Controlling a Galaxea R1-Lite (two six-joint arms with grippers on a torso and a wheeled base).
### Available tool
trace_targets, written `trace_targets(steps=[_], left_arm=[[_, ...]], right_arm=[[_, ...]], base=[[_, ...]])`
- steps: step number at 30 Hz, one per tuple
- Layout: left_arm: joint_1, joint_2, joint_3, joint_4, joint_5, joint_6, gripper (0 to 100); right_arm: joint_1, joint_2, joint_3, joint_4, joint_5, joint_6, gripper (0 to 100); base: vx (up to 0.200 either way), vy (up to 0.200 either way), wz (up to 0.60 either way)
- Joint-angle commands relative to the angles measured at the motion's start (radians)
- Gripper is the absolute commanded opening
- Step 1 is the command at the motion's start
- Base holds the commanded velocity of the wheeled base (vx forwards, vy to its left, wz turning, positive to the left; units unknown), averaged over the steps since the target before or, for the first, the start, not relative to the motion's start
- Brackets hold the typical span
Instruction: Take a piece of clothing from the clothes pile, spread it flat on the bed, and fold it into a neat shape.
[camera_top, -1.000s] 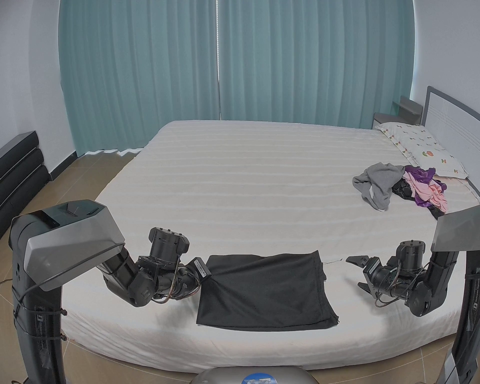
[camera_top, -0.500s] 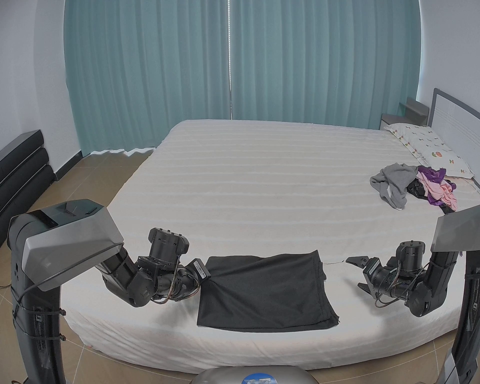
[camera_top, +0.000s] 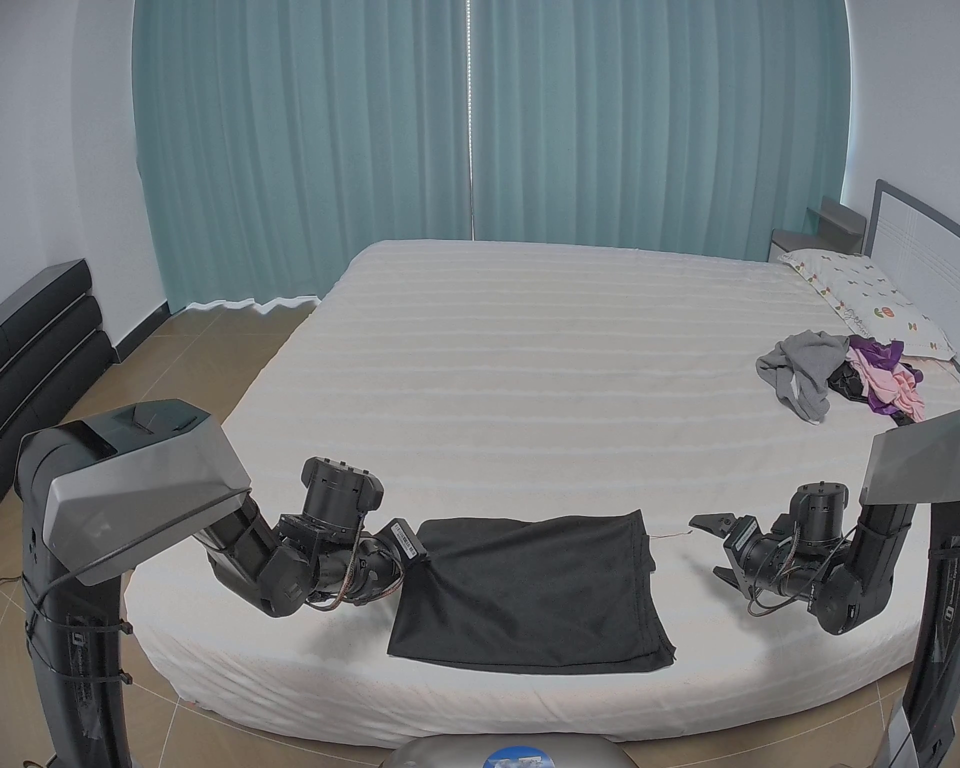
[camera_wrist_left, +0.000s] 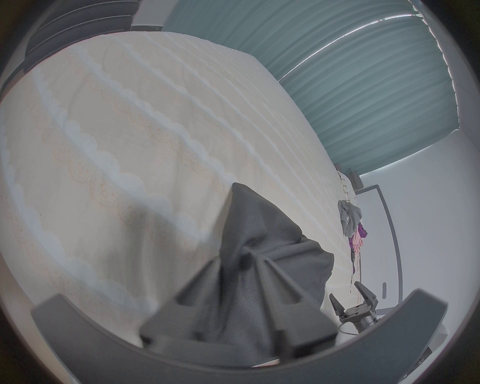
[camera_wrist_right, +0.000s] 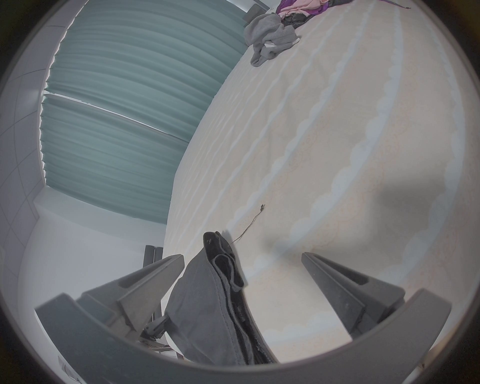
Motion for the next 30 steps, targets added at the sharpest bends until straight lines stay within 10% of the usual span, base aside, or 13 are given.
trace_targets(steps=[1,22,30], left_arm=[[0.001,-0.003,0.002,0.001,0.0,-0.001,100],[0.087,-0.194,0.153,-0.024,0.014,-0.169,100],[0.112,-0.356,0.228,-0.061,0.236,-0.152,100]], right_arm=[[0.001,0.001,0.0,-0.001,0.0,0.0,100],[0.024,-0.094,0.038,0.013,-0.04,-0.017,100],[0.044,-0.309,0.201,0.002,-0.118,-0.074,100]], base=[[0.0,0.0,0.0],[0.0,0.0,0.0],[0.0,0.0,0.0]])
